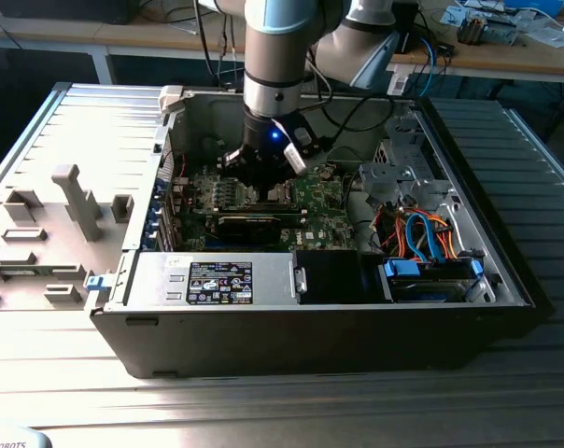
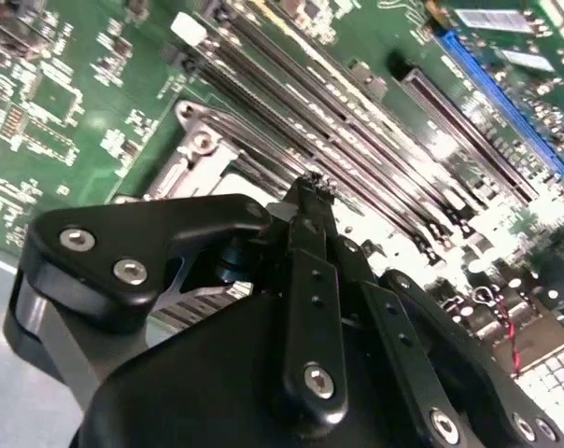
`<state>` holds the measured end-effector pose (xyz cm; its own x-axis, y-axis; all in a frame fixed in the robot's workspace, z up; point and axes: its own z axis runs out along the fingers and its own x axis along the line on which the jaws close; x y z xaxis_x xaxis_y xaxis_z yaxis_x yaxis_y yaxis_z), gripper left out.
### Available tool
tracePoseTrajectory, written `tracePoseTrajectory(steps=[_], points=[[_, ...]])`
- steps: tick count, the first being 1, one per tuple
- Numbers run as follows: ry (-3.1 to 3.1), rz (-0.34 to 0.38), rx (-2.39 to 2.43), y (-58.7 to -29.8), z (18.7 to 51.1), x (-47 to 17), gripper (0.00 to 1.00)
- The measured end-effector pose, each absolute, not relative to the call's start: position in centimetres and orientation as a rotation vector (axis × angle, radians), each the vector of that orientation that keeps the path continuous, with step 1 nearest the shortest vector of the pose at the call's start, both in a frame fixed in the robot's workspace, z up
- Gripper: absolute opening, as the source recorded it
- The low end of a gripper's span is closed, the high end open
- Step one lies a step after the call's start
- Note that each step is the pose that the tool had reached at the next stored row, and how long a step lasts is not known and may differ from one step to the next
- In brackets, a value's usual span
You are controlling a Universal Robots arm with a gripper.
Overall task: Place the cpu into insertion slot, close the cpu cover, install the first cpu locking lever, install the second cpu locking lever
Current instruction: 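Install the second cpu locking lever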
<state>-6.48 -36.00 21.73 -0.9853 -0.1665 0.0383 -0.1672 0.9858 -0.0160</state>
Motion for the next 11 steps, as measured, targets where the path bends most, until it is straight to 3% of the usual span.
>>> tracePoseTrajectory(steps=[4,11], points=[[-3.092,0.049,0.260,-35.8,23.9,-6.4,0.11],[-3.092,0.050,0.260,-35.8,24.0,-6.4,0.11]])
